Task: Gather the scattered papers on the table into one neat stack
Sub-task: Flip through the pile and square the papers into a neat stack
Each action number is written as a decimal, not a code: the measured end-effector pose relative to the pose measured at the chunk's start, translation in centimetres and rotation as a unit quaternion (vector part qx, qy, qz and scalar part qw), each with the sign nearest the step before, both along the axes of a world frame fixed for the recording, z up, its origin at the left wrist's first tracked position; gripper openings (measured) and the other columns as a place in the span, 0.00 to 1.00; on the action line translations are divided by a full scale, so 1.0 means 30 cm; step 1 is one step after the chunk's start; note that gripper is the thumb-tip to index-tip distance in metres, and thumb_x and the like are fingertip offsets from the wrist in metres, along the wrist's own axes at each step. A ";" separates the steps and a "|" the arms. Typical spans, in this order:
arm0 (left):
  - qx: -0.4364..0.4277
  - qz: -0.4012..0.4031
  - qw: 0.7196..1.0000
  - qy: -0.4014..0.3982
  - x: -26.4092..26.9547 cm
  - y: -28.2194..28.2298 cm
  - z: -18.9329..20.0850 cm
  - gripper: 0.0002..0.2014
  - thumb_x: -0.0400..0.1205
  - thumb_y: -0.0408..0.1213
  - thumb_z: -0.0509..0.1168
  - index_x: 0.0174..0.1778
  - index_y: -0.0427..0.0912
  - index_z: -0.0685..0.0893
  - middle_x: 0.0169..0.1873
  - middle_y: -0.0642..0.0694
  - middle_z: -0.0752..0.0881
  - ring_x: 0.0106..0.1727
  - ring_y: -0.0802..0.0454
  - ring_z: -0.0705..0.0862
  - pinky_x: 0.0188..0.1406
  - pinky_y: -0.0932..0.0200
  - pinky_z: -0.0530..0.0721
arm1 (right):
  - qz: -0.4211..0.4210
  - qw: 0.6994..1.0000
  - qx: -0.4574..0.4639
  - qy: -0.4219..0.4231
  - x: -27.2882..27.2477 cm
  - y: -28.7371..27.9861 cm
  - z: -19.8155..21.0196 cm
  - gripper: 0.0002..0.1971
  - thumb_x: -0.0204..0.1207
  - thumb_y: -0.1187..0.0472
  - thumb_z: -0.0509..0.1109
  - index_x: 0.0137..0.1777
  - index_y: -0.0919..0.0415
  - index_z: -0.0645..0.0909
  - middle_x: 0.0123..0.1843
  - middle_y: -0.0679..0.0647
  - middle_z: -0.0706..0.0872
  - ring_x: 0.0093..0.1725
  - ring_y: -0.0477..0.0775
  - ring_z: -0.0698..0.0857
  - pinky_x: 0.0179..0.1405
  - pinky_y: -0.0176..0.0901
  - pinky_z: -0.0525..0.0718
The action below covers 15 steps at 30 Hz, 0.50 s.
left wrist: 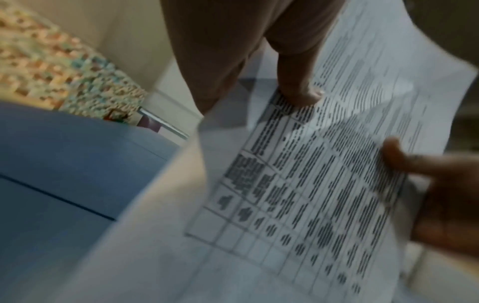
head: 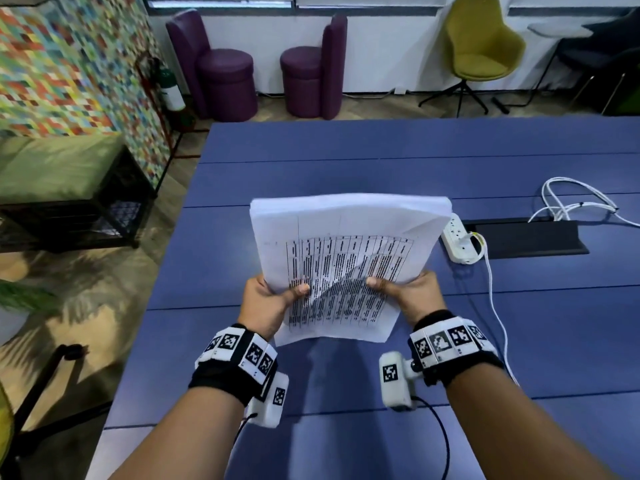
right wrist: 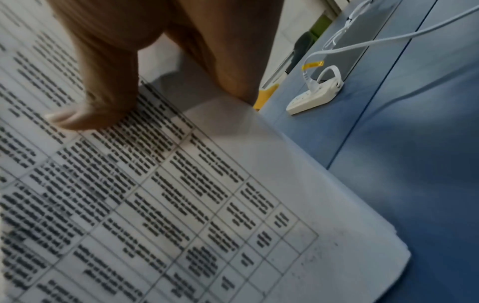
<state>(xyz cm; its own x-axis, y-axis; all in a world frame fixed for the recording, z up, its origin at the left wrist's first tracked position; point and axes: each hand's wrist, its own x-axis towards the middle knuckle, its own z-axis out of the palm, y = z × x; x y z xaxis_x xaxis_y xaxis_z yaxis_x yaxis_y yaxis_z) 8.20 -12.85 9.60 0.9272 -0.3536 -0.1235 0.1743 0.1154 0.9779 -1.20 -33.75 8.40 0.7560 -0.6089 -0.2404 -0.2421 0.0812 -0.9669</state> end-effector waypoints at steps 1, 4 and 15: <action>-0.006 0.010 1.000 0.004 0.000 -0.003 0.012 0.17 0.71 0.10 0.69 0.33 0.38 0.87 0.28 0.49 0.91 0.34 0.59 0.89 0.37 0.66 0.87 | 0.008 1.000 0.001 0.002 0.008 -0.008 0.018 0.40 0.40 0.45 0.90 0.43 0.73 0.77 0.31 0.62 0.88 0.29 0.53 0.88 0.49 0.54 0.86; -0.034 0.046 0.998 0.017 0.007 0.014 0.026 0.19 0.72 0.10 0.67 0.26 0.39 0.85 0.22 0.51 0.87 0.28 0.61 0.87 0.32 0.69 0.85 | 0.057 0.997 0.031 -0.047 0.006 -0.018 0.072 0.33 0.44 0.55 0.88 0.48 0.73 0.84 0.40 0.58 0.91 0.40 0.53 0.90 0.47 0.47 0.89; -0.222 0.126 0.914 0.314 -0.022 0.157 -0.094 0.35 0.64 0.29 0.79 0.68 0.28 0.78 0.68 0.36 0.83 0.69 0.44 0.83 0.71 0.42 0.77 | -0.035 0.959 0.243 -0.139 -0.158 0.104 -0.038 0.33 0.45 0.56 0.89 0.52 0.62 0.85 0.51 0.60 0.91 0.48 0.56 0.90 0.47 0.49 0.88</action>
<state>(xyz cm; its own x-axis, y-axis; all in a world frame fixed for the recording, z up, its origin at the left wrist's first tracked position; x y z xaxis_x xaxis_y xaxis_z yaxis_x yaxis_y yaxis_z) 7.52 -8.13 6.79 0.7812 -0.2836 -0.5562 0.5992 0.5906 0.5405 -5.93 -30.62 7.27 0.7934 -0.5276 -0.3036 0.0421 0.5452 -0.8372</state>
